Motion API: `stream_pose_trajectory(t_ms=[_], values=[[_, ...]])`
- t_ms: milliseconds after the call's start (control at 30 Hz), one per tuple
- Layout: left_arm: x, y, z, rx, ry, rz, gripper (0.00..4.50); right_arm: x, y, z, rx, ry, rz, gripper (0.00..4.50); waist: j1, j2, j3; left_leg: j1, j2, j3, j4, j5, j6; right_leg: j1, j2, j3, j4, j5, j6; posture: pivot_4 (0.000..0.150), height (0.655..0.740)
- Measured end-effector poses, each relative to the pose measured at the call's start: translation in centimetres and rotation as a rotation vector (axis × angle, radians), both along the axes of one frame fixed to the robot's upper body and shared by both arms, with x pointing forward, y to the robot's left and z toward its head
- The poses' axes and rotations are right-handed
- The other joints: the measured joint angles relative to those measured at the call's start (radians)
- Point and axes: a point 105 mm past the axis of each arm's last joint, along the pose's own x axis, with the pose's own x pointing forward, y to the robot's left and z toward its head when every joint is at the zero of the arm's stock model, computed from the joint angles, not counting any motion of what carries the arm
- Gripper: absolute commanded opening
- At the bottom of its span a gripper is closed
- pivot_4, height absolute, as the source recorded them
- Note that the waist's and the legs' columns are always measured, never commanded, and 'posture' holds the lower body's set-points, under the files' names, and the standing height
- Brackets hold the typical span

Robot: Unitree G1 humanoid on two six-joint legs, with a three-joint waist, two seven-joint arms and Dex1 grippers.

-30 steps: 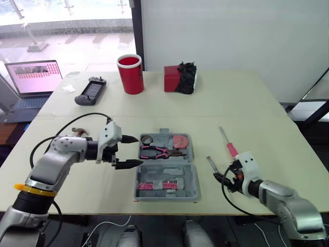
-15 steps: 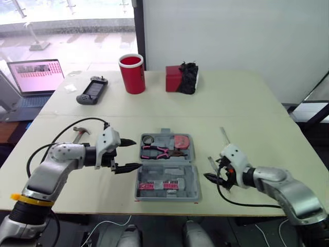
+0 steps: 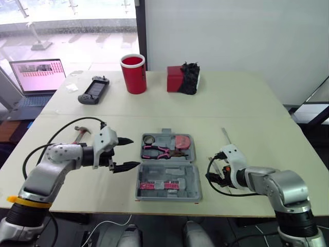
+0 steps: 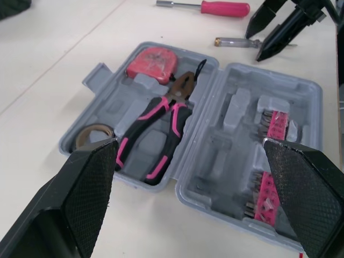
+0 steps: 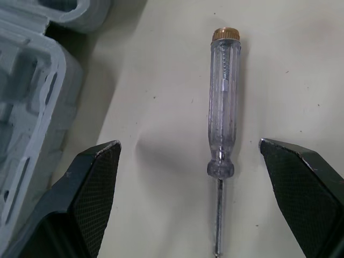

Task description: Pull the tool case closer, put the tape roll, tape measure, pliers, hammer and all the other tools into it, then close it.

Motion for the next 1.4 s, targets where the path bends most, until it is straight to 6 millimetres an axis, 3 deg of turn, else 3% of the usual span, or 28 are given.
stream_pose_trajectory(t_ms=[167,200,300,467,500,733,900,1033,1200,1267,1400], values=[[0.0,-0.1,0.1,0.003,-0.009,0.001,4.5,0.0,-0.2,-0.1,-0.025,0.01,-0.016,4.34,0.001,-0.001,-0.001,0.0,0.0,0.0,0.0,0.0,0.0,0.0,0.0,0.0,0.0,0.0,0.0,0.15,0.74],[-0.1,-0.1,0.2,0.004,-0.012,-0.001,4.5,0.0,-0.2,-0.1,-0.026,0.01,-0.017,4.1,0.001,-0.001,-0.001,0.0,0.0,0.0,0.0,0.0,0.0,0.0,0.0,0.0,0.0,0.0,0.0,0.15,0.74],[-0.1,-0.2,0.3,0.006,-0.018,-0.005,4.5,0.0,-0.4,-0.2,-0.044,0.013,-0.025,3.04,0.002,-0.002,-0.001,0.0,0.0,0.0,0.0,0.0,0.0,0.0,0.0,0.0,0.0,0.0,0.0,0.15,0.74],[-0.1,-0.2,0.2,0.016,-0.02,0.0,4.5,0.0,-1.1,-0.4,-0.085,0.02,-0.033,0.38,0.001,-0.002,-0.001,0.0,0.0,0.0,0.0,0.0,0.0,0.0,0.0,0.0,0.0,0.0,0.0,0.15,0.74],[0.0,-0.1,0.2,0.018,-0.021,0.0,4.5,0.0,-1.1,-0.4,-0.087,0.02,-0.029,0.04,0.0,-0.002,-0.001,0.0,0.0,0.0,0.0,0.0,0.0,0.0,0.0,0.0,0.0,0.0,0.0,0.15,0.74],[-0.1,0.0,0.2,0.023,-0.021,0.003,4.5,0.7,-1.1,0.7,-0.119,0.008,0.035,0.04,0.0,-0.001,-0.001,0.0,0.0,0.0,0.0,0.0,0.0,-0.001,0.0,0.0,0.0,0.0,0.0,0.15,0.74],[-0.6,1.5,-0.5,0.037,-0.002,0.055,4.5,2.6,0.1,5.2,-0.222,-0.084,0.24,0.04,-0.015,0.0,0.0,0.0,0.0,0.0,-0.001,0.0,0.0,-0.001,0.0,0.0,0.0,0.0,0.0,0.15,0.74],[-1.6,2.7,-0.9,0.041,0.002,0.114,4.5,3.2,2.9,7.6,-0.319,-0.11,0.518,0.04,-0.027,0.001,0.001,-0.001,0.0,0.001,-0.002,0.0,0.0,-0.003,-0.001,0.0,-0.001,-0.001,-0.001,0.15,0.74],[-5.0,4.2,-2.7,0.023,0.054,0.22,4.5,3.3,8.2,10.5,-0.318,-0.098,0.815,0.04,-0.04,0.002,0.002,-0.001,0.001,0.001,-0.004,0.0,0.0,-0.006,-0.001,0.0,0.001,-0.001,-0.002,0.15,0.74],[-5.9,4.9,-3.2,0.015,0.066,0.272,4.5,3.1,9.5,10.5,-0.327,-0.079,0.898,0.04,-0.032,0.001,0.001,-0.002,0.001,0.001,-0.003,0.0,0.0,-0.006,-0.001,0.0,0.001,-0.002,-0.003,0.15,0.74],[-7.6,6.0,-4.2,0.0,0.091,0.376,4.5,2.4,11.9,8.6,-0.33,0.019,1.008,0.04,-0.02,0.001,0.001,-0.002,0.001,0.001,-0.002,0.0,0.0,-0.006,-0.001,0.0,0.0,-0.002,-0.003,0.15,0.74]])
